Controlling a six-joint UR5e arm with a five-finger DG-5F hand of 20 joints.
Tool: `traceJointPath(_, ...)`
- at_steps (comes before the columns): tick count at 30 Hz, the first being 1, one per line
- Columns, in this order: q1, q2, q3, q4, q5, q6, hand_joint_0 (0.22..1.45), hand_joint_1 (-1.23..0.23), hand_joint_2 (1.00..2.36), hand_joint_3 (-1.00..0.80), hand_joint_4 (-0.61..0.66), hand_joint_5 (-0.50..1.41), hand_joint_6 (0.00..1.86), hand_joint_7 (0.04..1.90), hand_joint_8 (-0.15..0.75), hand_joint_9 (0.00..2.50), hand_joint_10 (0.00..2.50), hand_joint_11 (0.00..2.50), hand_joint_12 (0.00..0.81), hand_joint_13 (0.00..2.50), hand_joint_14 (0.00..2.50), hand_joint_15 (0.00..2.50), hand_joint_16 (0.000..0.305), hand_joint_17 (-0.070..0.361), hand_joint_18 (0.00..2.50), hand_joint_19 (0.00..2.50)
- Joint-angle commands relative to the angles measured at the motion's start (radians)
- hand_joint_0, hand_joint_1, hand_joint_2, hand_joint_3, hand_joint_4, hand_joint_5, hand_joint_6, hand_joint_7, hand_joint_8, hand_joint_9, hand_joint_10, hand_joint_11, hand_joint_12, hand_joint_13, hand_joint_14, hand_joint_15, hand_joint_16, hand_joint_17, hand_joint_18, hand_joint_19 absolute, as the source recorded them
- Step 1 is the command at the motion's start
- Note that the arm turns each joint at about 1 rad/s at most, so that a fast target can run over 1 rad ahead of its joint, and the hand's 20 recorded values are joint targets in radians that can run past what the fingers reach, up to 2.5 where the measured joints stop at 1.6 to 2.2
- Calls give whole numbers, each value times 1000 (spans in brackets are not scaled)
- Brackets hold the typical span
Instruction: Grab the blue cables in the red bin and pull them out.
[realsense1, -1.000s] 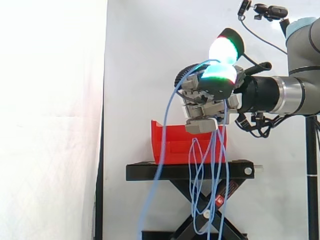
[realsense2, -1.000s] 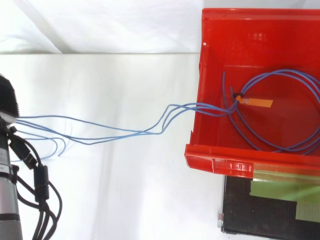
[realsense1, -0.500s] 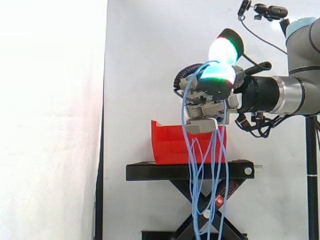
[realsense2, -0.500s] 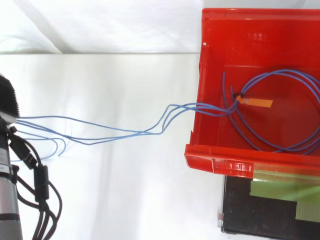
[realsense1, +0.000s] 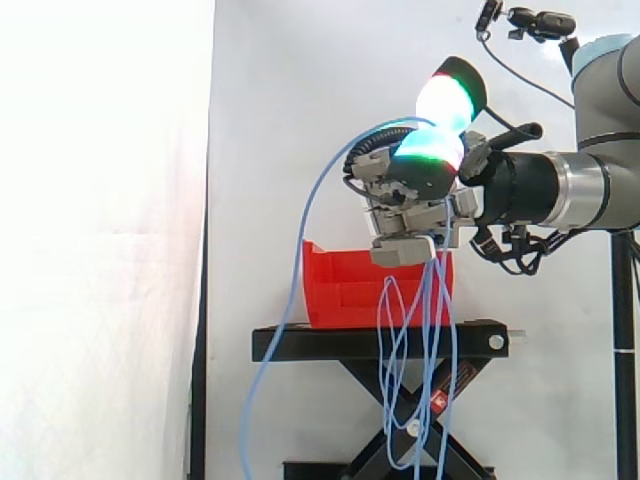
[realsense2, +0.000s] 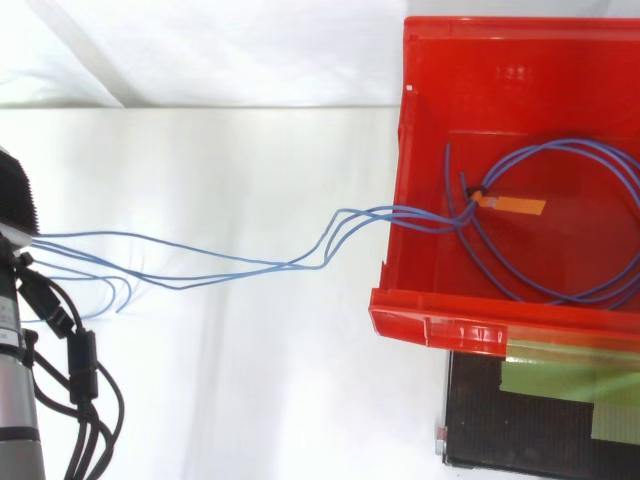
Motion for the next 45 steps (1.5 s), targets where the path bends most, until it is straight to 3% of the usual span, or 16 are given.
traceJointPath(1, 0, 0, 0, 0, -1, 2, 988, -1019, 1007, -849, 136, 645, 1251, 207, 284, 1253, 33, 1331, 321, 1234, 1122, 1100, 44, 98, 880, 1151)
traceJointPath(11, 0, 0, 0, 0, 0, 0, 1000, -1020, 1006, -872, 145, 618, 1325, 158, 277, 1270, 27, 1381, 334, 1248, 1122, 1093, 43, 97, 895, 1143)
traceJointPath(19, 0, 0, 0, -2, -1, -2, 1010, -1022, 1005, -856, 147, 621, 1325, 154, 308, 1352, 13, 1548, 325, 1234, 1306, 1024, 43, 96, 968, 1174)
traceJointPath(22, 0, -1, 0, -2, 0, -3, 1017, -1023, 1006, -854, 153, 625, 1323, 157, 319, 1347, 11, 1533, 309, 1195, 1570, 912, 42, 95, 1022, 1204)
traceJointPath(25, 0, -1, 0, -2, 2, 0, 1018, -1024, 1006, -849, 154, 625, 1324, 156, 328, 1338, 11, 1534, 314, 1182, 1665, 897, 42, 94, 1047, 1214)
traceJointPath(29, -1, -1, -45, 1, 0, 2, 1025, -1026, 1007, -844, 160, 630, 1319, 159, 315, 1329, 12, 1518, 305, 1156, 1917, 800, 42, 93, 1090, 1225)
traceJointPath(30, 0, -1, -77, 10, 0, 3, 1026, -1025, 1006, -849, 161, 630, 1319, 159, 319, 1326, 12, 1523, 308, 1149, 1988, 794, 42, 93, 1108, 1227)
traceJointPath(31, 2, -1, -114, 58, 0, 8, 1028, -1025, 1006, -853, 159, 631, 1318, 161, 318, 1321, 12, 1519, 308, 1142, 2045, 780, 41, 93, 1119, 1225)
traceJointPath(37, 3, -1, -148, 205, 3, 54, 1030, -1025, 1007, -852, 153, 631, 1317, 161, 330, 1351, 8, 1550, 307, 1112, 2184, 761, 42, 93, 1146, 1228)
traceJointPath(39, 2, -1, -148, 207, 3, 60, 1031, -1026, 1006, -852, 160, 631, 1317, 160, 321, 1385, 21, 1674, 310, 1100, 2288, 731, 41, 92, 1154, 1227)
traceJointPath(40, 3, -1, -146, 207, 3, 61, 1032, -1026, 1006, -851, 159, 632, 1317, 160, 313, 1362, 215, 1592, 308, 1094, 2329, 739, 42, 93, 1169, 1236)
traceJointPath(45, 5, -1, -148, 198, 5, 60, 1036, -1027, 1007, -851, 152, 631, 1317, 162, 303, 1344, 320, 1571, 304, 1039, 2500, 671, 40, 90, 1251, 1376)
